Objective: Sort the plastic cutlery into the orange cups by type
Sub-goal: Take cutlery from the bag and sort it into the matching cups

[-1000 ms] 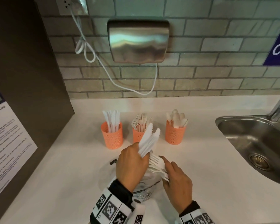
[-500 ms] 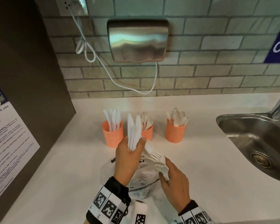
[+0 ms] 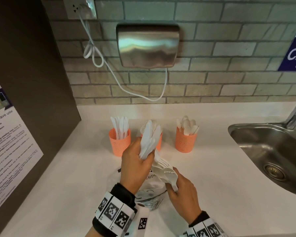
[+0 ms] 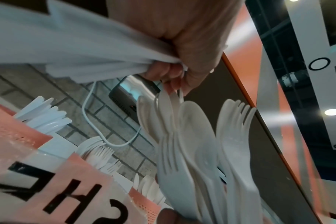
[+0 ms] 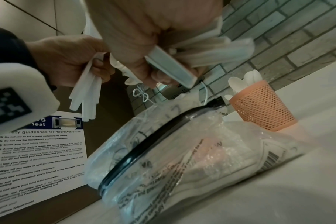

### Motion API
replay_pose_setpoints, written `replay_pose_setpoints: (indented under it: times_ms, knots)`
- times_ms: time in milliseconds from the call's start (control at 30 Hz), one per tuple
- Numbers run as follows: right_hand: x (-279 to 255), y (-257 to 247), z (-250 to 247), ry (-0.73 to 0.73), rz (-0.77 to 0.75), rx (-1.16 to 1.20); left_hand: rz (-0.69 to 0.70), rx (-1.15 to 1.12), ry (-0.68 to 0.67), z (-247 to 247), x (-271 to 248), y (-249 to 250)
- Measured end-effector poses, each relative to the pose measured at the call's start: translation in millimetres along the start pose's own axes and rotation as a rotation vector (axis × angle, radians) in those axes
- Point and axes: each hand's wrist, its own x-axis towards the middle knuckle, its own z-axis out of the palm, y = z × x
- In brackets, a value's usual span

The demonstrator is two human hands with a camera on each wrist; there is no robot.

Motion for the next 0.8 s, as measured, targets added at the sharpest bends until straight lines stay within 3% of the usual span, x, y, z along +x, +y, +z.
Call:
replay_pose_setpoints:
  times_ms: [333, 567, 800]
  knots:
    - [-3.0, -1.1, -0.5, -0.085, 0.046, 0.124, -0.061, -0.041, 0.083, 0.5, 3.2, 1.3]
    - [-3.8, -2.4, -7.4, -0.193, 0.134, 0.326, -0.307, -0.269, 0.144, -3.9, 25.3, 5.9]
    - [-3.7, -7.0, -8.3, -0.262, 0.242, 0.509, -0.282, -0.219, -0.050, 2.1, 23.6, 14.9]
